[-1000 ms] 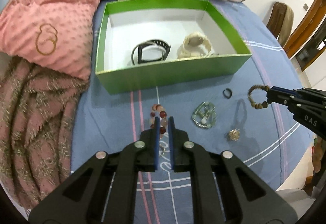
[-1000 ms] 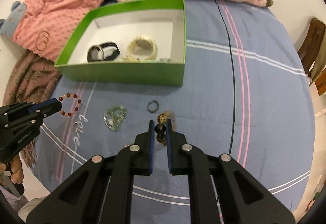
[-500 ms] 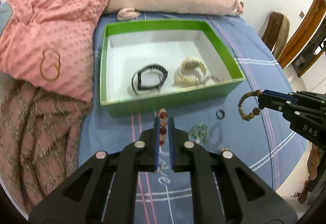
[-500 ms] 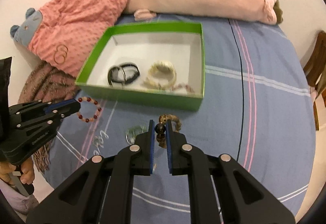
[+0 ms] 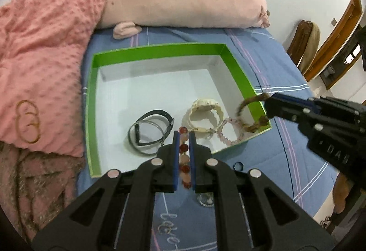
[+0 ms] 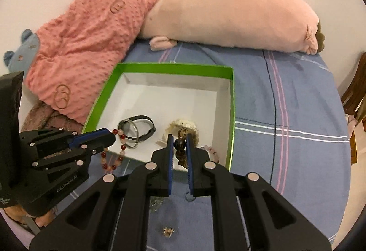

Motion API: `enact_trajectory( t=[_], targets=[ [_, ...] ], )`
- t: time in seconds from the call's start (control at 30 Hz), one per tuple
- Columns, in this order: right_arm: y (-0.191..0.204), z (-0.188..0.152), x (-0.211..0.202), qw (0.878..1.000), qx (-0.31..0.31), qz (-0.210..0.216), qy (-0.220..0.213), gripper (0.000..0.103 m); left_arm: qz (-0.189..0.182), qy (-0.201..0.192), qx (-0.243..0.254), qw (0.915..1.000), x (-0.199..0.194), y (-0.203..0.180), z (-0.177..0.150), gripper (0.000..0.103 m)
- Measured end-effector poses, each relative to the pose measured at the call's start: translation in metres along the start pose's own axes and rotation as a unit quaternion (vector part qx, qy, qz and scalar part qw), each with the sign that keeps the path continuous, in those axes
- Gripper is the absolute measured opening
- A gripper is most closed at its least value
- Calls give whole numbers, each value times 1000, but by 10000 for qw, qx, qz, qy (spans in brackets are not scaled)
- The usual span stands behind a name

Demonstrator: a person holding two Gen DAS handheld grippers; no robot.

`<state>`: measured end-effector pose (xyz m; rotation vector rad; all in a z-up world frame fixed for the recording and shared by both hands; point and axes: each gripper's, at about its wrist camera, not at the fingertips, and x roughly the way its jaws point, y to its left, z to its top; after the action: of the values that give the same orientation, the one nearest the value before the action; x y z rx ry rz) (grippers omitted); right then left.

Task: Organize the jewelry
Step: 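Carry the red and brown bead bracelets with both tools into the green box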

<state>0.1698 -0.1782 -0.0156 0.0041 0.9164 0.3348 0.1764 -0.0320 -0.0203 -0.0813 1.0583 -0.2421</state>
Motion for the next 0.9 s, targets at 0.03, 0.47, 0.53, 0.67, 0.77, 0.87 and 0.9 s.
enact_trajectory(
  t=[0.03, 0.47, 0.53, 0.67, 0.77, 0.87, 0.9],
  targets=[
    [-1, 0, 7, 10000, 10, 0, 52, 10, -19, 66, -31, 10000, 8, 2, 2, 8],
    [-9, -5, 45, 9990, 183, -31, 413, 10, -222, -125, -114, 9996, -6, 7, 25, 8],
    [-9, -1, 39, 9993, 191, -8, 333, 10, -260, -149, -117, 9995, -6, 6, 26, 8],
    [-9, 5, 26, 9996, 203, 8, 181, 10, -258, -81, -184, 9995, -2, 8, 24, 8],
    [-7, 9, 14, 9998, 179, 50, 56, 10, -290, -75, -219, 9993, -2, 9, 22, 8],
    [-6, 13, 5, 9998, 163, 81, -43, 10, -284, -117, -223, 9993, -6, 9, 23, 8],
    [-5, 14, 2, 9998, 148, 86, -80, 10, -287, -144, -223, 9992, -8, 9, 24, 8]
  ],
)
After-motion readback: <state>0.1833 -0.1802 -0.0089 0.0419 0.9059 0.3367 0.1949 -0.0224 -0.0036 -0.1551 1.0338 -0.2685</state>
